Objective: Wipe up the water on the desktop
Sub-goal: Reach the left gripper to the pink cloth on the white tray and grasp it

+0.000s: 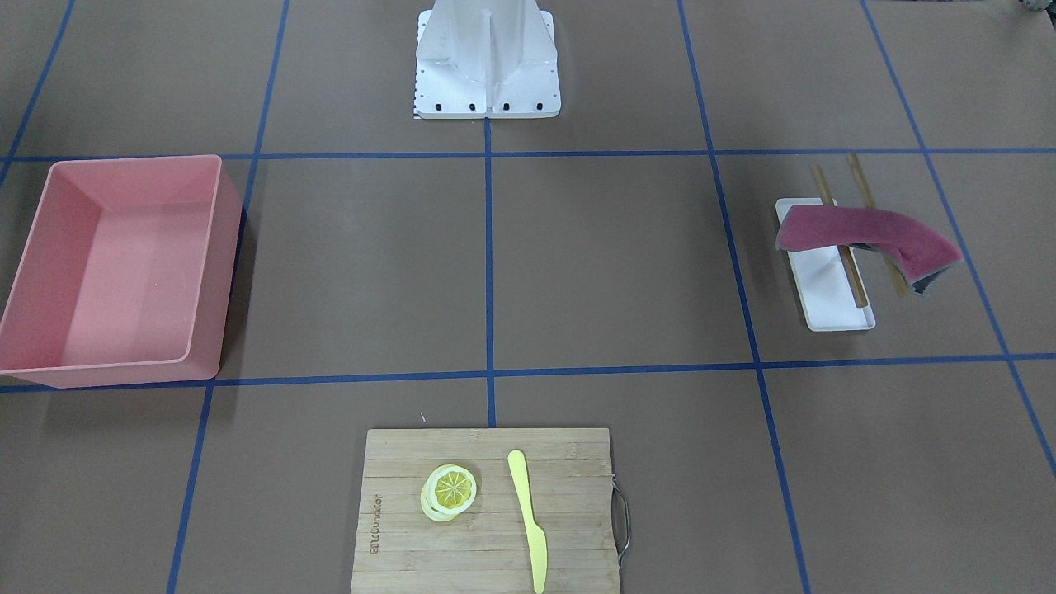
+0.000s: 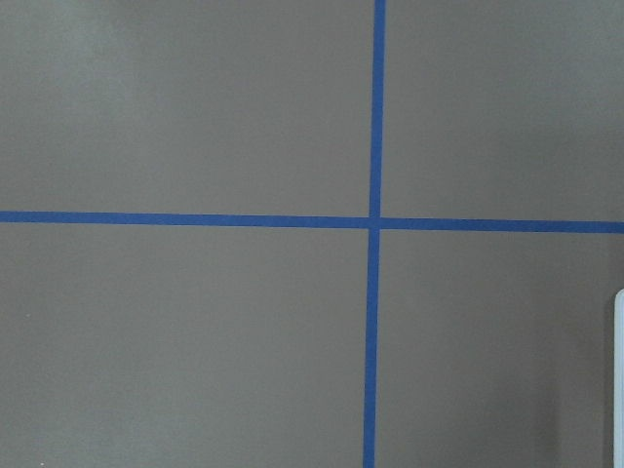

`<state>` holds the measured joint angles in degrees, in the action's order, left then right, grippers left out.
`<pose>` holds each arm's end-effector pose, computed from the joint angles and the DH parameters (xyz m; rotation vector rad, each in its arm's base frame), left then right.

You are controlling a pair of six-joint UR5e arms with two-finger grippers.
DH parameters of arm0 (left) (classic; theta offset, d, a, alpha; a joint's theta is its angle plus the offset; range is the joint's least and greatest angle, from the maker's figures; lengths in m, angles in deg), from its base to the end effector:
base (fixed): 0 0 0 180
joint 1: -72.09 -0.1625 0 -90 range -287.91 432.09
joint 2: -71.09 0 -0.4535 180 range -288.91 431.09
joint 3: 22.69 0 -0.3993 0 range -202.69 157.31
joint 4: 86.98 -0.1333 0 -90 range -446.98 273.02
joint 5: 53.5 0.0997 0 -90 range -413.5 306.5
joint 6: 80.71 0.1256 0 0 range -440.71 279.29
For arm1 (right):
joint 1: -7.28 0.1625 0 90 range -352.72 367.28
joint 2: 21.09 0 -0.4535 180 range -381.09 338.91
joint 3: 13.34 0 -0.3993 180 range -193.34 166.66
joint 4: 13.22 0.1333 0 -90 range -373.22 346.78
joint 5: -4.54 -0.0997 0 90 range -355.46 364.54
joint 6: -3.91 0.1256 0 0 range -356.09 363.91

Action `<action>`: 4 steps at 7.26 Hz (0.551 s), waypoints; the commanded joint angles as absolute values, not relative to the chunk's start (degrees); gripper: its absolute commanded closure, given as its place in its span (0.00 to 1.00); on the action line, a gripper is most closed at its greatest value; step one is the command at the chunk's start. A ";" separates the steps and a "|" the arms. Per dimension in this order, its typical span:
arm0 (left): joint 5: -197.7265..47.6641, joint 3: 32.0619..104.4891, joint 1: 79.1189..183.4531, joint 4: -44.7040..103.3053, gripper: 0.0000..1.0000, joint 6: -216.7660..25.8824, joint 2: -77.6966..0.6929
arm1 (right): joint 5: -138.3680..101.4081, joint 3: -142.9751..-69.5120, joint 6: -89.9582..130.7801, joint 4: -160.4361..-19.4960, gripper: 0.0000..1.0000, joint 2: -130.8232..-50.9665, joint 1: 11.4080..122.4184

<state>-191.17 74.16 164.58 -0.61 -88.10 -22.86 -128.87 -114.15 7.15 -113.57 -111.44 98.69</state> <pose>-0.0636 -0.5307 0.6116 0.0822 0.8355 -0.1101 0.0590 -0.4885 0.6346 -0.0103 -0.7578 0.0765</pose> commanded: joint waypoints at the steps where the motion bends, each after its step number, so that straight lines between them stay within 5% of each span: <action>1: -196.04 74.34 162.29 -0.32 0.01 -95.25 -23.48 | -129.48 -113.80 7.42 -113.24 0.00 -111.44 98.60; 4: -200.27 72.50 160.00 12.79 0.01 -114.04 -19.90 | -129.75 -113.97 7.43 -113.24 0.00 -111.35 98.08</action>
